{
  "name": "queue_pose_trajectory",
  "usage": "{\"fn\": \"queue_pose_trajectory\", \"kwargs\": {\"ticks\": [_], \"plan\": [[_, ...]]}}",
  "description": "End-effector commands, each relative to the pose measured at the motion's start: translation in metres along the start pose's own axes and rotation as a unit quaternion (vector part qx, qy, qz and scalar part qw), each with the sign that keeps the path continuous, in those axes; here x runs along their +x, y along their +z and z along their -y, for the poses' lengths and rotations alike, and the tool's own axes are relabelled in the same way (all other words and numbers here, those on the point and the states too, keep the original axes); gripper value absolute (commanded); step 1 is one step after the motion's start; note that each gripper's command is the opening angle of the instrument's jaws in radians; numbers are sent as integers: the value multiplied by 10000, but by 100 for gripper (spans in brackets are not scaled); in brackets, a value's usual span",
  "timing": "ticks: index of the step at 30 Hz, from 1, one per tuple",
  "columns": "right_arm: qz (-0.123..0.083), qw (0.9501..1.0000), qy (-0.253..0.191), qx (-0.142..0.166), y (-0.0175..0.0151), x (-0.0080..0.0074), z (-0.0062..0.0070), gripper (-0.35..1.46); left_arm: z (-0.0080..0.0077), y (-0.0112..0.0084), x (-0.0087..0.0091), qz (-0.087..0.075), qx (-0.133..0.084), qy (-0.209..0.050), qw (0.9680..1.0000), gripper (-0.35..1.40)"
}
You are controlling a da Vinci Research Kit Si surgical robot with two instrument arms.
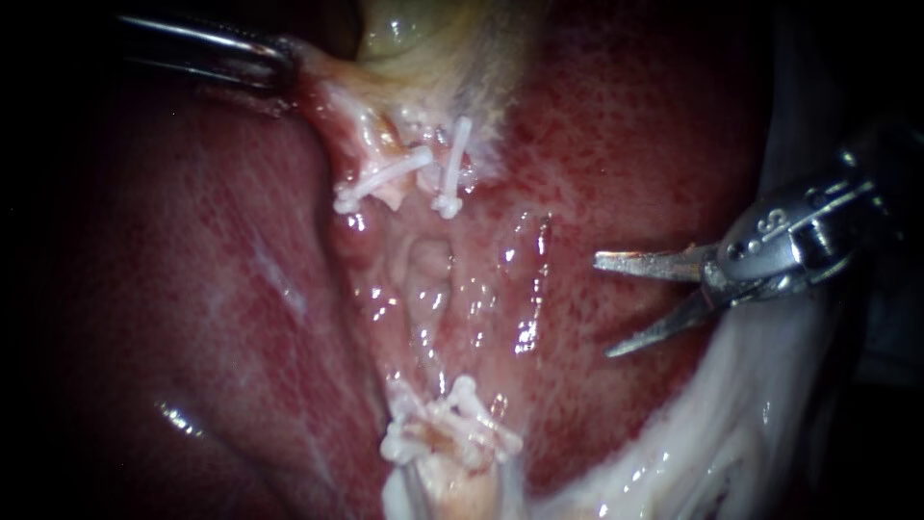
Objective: Go back from the cut right tube
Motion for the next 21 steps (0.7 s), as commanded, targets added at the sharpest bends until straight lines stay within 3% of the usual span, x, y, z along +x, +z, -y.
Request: {"fn": "queue_pose_trajectory", "kwargs": {"ticks": [1, 7, 12, 21], "plan": [[-2, 10000, -3, -3, 1, 1, 0, 145, 0, 5, -3, 18, -21, -18, 10000, -35], [0, 10000, 1, -7, 1, 2, 0, 145, 3, 30, -22, 167, -15, -11, 9999, -35], [-6, 10000, 3, 4, 2, 2, 0, 145, 11, 36, -29, 228, 5, -16, 9997, -35], [-43, 10000, 4, 83, 2, 3, 0, 145, 10, 39, -29, 244, 5, -16, 9997, -35]]}}
